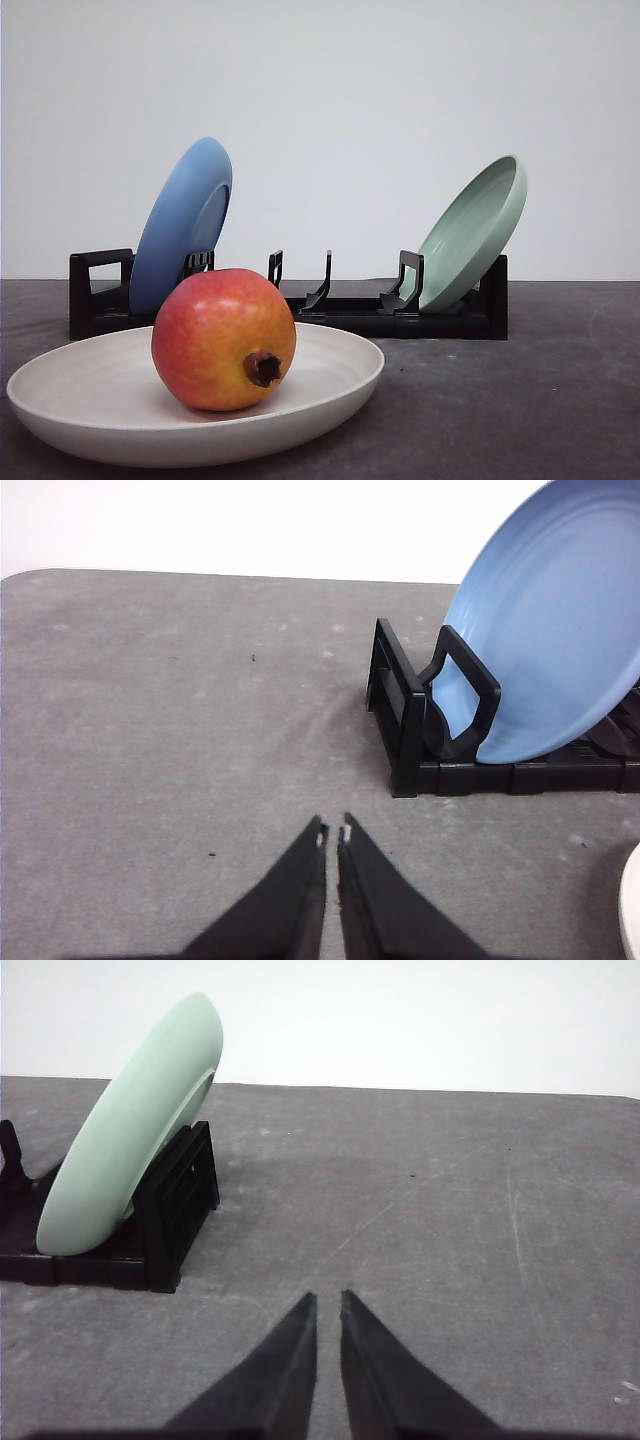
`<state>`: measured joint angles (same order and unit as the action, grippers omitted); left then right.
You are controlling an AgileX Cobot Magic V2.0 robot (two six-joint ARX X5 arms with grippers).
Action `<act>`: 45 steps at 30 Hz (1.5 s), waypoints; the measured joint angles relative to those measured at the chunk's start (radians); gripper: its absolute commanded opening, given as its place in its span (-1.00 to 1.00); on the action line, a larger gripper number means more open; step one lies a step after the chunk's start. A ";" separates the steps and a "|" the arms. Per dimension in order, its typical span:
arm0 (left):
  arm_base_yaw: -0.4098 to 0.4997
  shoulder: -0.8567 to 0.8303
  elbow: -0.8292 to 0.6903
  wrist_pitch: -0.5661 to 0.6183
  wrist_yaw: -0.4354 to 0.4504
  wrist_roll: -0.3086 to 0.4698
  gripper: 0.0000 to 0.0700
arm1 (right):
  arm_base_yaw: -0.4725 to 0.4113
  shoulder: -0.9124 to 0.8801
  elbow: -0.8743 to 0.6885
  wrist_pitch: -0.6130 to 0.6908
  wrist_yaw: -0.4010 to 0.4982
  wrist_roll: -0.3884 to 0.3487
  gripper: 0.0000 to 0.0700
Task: Place pomegranate in white plate
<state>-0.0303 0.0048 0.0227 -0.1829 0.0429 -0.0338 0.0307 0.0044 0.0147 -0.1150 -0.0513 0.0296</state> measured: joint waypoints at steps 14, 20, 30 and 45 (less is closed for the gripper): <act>0.000 0.000 0.000 0.000 0.000 0.000 -1.00 | 0.000 0.000 0.000 0.000 0.000 0.000 -0.88; 0.000 0.000 0.000 0.000 0.000 0.000 -1.00 | 0.000 0.000 0.000 0.000 0.000 0.000 -0.88; 0.000 0.000 0.000 0.000 0.000 0.000 -1.00 | 0.000 0.000 0.000 0.000 0.000 0.000 -0.88; 0.000 0.000 0.000 0.000 0.000 0.000 -1.00 | 0.000 0.000 0.000 0.000 0.000 0.000 -0.88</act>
<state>-0.0303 0.0048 0.0227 -0.1829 0.0429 -0.0338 0.0307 0.0044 0.0147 -0.1150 -0.0513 0.0296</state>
